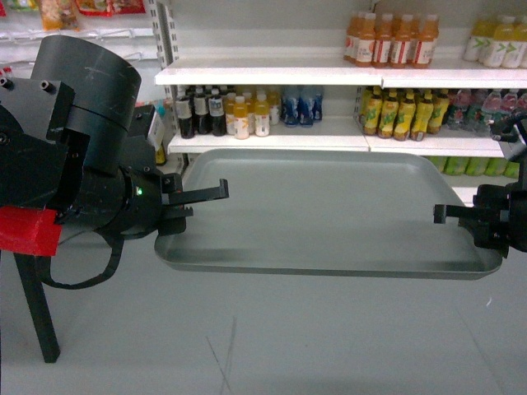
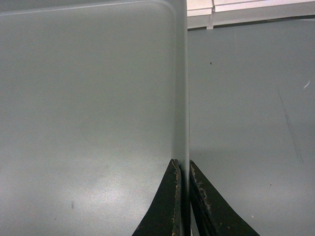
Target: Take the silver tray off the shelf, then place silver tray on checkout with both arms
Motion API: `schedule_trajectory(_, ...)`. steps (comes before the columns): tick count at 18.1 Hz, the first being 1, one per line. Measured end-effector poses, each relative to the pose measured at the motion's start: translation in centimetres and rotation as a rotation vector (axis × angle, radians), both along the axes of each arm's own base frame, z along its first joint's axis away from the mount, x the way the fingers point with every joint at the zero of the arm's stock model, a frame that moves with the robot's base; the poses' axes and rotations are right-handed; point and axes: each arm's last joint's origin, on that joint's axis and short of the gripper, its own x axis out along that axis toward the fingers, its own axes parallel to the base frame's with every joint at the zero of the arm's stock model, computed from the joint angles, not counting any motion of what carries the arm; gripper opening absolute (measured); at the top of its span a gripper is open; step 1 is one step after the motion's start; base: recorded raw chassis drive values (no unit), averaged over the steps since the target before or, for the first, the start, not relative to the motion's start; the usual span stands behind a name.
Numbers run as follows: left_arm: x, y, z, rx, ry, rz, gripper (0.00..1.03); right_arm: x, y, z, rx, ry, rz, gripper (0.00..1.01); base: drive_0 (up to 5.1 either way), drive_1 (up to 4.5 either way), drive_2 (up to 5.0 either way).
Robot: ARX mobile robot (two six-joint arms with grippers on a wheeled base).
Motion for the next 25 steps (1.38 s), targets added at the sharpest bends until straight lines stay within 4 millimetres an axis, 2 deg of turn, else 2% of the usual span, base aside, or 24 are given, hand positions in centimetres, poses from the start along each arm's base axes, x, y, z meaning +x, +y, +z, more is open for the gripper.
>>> schedule_trajectory(20,-0.10,-0.11,0.00,0.001,-0.002,-0.002,0.03,-0.11,-0.15,-0.07,0.002,0.003,-0.002,0.02,-0.1,-4.44,4.2)
schedule_trajectory(25,-0.10,-0.11,0.00,0.001,-0.001,-0.002,0.03,-0.12,-0.15,-0.09,0.002,0.005,-0.002,0.02,-4.9,2.53,2.5)
